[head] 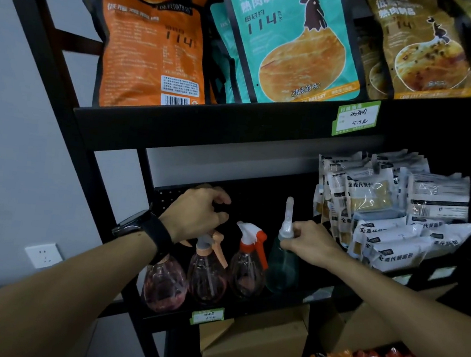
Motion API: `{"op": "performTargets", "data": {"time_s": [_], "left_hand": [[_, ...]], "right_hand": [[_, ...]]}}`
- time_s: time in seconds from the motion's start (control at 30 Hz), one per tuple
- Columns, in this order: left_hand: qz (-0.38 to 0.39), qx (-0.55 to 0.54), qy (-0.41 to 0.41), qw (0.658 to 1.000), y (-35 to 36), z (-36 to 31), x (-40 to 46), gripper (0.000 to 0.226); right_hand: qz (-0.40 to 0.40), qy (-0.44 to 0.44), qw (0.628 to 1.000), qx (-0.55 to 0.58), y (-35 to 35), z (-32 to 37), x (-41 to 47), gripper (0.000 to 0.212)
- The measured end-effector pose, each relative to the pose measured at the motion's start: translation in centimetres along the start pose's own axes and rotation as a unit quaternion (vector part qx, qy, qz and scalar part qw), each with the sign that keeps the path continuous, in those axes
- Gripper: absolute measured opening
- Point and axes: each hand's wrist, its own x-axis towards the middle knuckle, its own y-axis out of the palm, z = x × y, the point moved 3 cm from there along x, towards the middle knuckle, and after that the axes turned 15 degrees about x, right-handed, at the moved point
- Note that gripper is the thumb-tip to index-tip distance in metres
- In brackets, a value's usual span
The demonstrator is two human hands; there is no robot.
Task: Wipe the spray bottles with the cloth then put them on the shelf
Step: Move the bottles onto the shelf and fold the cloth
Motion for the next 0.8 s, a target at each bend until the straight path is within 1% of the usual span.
{"op": "performTargets", "data": {"time_s": [0.1,0.27,0.33,0.4,0.47,0.53,0.6,0.63,0.7,0.8], "left_hand": [[-0.004,0.004,-0.011,1.0,-0.5,0.7,0.2,0.033],[-0.007,0.03,-0.03,0.999,-1.1,1.9,-0.1,0.031],[-0.002,0.035,-0.042,0.998,-1.4,2.4,-0.6,0.031],[0.003,0.043,-0.055,0.998,-1.6,3.0,-1.3,0.032],[0.018,0.051,-0.07,0.996,-1.4,3.7,-2.0,0.035],[0.04,0.06,-0.085,0.994,-1.0,4.4,-2.8,0.038],[0.054,0.061,-0.096,0.992,-0.5,5.0,-3.5,0.04],[0.058,0.06,-0.101,0.991,-0.3,5.2,-3.7,0.04],[0.065,0.062,-0.105,0.99,0.0,5.5,-4.1,0.039],[0.067,0.063,-0.103,0.99,0.3,5.6,-4.3,0.038]], "right_hand": [[0.007,0.007,1.0,0.003,0.0,0.0,-0.1,0.008],[0.02,0.024,0.999,0.004,-0.3,0.0,-0.2,0.02],[0.018,0.035,0.999,-0.016,-0.7,0.2,-0.3,0.025],[-0.011,0.048,0.997,-0.051,-1.6,0.8,-0.4,0.03],[-0.062,0.049,0.994,-0.071,-2.6,1.9,-0.8,0.04],[-0.122,0.013,0.99,-0.074,-3.5,3.7,-1.6,0.048],[-0.171,-0.06,0.981,-0.065,-3.6,5.9,-2.5,0.047],[-0.181,-0.102,0.977,-0.053,-3.3,7.2,-3.1,0.044],[-0.164,-0.18,0.97,-0.03,-2.0,9.5,-3.9,0.037],[-0.084,-0.242,0.966,-0.042,1.3,12.2,-4.5,0.032]]}}
